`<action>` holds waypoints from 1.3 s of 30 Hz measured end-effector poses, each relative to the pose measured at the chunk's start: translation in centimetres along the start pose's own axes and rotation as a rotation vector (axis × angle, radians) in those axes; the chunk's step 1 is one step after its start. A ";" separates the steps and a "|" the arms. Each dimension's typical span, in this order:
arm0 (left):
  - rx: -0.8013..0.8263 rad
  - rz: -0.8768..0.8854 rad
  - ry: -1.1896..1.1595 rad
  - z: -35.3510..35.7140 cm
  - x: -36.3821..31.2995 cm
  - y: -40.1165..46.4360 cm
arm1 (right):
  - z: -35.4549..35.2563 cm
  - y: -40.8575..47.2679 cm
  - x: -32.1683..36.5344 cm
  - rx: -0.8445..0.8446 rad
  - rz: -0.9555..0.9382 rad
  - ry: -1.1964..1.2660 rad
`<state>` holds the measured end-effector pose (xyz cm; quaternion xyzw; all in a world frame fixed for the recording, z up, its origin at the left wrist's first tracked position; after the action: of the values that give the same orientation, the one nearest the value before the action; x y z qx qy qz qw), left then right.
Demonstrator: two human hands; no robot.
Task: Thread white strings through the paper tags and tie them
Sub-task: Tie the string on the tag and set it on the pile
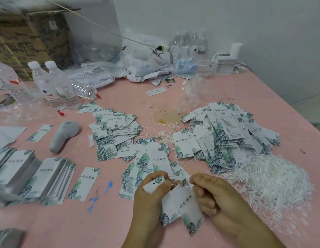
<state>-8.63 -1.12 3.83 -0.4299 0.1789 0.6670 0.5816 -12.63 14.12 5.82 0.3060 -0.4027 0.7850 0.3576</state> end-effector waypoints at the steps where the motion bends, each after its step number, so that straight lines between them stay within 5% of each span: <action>1: -0.010 -0.006 -0.007 -0.1 0.0 0.1 | -0.4 0.1 0.0 -0.002 0.042 0.127; 5: -0.041 -0.020 -0.057 -0.3 0.0 0.3 | -0.8 0.4 0.3 -0.006 -0.018 0.285; 11: 0.000 -0.017 -0.019 0.2 0.7 0.0 | 1.0 -1.4 0.4 -0.136 -0.481 -0.583; 16: 0.003 0.010 0.016 0.1 0.9 0.0 | 1.5 -1.0 -0.4 -0.192 -0.619 -0.913; 39: 0.197 0.161 0.404 1.3 1.7 -0.9 | 2.0 -1.4 0.0 -0.250 -0.753 -0.964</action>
<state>-8.20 1.13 3.52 -0.4802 0.3896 0.5907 0.5183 -11.13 12.98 7.38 0.7027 -0.4721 0.3260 0.4209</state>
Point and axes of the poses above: each hand's wrist, its own y-axis towards the middle knuckle, its own z-axis out of the palm, x = y × z, the point moved 5 cm from there along y, towards the middle knuckle, and after that the axes turned 1 degree about -z, right-handed, at the moved point
